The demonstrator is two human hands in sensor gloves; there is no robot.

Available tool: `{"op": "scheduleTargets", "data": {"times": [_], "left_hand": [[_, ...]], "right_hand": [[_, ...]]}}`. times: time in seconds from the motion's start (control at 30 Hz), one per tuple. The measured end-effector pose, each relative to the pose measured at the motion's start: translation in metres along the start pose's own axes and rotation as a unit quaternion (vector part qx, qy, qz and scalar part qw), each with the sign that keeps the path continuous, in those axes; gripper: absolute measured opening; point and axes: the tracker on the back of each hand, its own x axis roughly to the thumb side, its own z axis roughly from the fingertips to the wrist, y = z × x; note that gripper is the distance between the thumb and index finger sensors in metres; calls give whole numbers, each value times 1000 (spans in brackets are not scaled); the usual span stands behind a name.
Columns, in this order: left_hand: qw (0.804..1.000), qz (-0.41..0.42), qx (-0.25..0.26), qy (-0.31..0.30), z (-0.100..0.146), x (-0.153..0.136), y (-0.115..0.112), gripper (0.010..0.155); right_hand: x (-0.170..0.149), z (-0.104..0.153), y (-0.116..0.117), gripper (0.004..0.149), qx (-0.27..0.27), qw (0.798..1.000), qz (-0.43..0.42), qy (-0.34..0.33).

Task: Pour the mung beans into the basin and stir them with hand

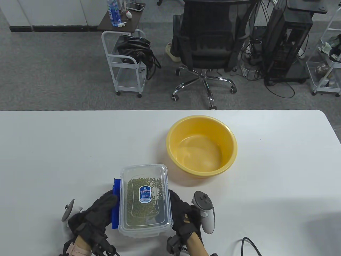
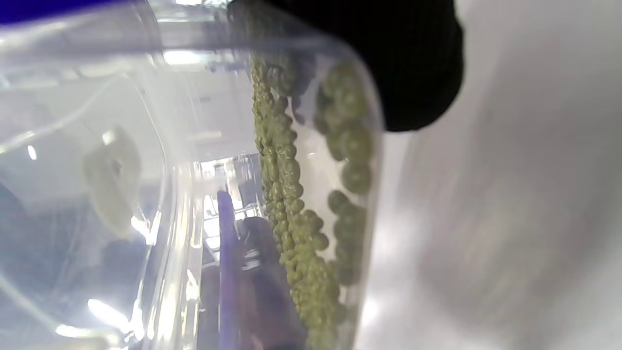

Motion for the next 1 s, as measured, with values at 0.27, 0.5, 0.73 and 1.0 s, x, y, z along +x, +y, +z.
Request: {"op": "scheduleTargets", "data": {"times": [0.27,0.5,0.73,1.0], "left_hand": [[971,-151,98,-159,28,60,-13,66],[970,-236,63,-8,12,41,-27,80],[960,-261,97,-15,13,41,-31,71],[965,-196,71,-160,36,67,-37,74]], "right_hand": [[7,0,8,56,3,1000,29,-5],[6,0,11,56,-13,999,48,-9],[-1,-3,6,56,-35,998,46,8],[0,-2,6,56,-61,996,63,7]]}}
